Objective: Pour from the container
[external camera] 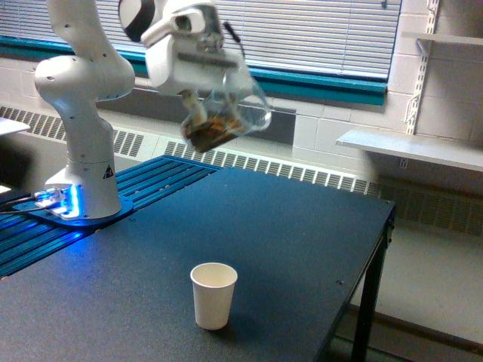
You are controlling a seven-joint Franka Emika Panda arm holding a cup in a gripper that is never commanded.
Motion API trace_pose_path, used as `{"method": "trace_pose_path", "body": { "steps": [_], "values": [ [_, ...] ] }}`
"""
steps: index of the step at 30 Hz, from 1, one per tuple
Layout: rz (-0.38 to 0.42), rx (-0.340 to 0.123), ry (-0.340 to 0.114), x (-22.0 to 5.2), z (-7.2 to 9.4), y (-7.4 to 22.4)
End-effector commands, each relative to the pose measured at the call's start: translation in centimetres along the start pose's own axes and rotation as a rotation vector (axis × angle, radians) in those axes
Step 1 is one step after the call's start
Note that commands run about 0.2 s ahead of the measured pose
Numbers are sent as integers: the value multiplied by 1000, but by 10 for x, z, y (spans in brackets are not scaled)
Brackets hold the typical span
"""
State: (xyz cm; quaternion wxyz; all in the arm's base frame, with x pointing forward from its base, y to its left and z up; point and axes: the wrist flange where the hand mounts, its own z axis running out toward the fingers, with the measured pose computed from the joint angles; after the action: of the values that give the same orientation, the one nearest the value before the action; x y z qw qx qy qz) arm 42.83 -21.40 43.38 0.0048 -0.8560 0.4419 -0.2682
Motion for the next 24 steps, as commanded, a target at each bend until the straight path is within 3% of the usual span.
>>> {"method": "trace_pose_path", "body": {
  "steps": [1,14,24],
  "values": [
    [5,-32,6,-11,8,24],
    [-2,-134,-36,-48,40,63],
    [8,-200,-66,-65,59,71]
  ]
}}
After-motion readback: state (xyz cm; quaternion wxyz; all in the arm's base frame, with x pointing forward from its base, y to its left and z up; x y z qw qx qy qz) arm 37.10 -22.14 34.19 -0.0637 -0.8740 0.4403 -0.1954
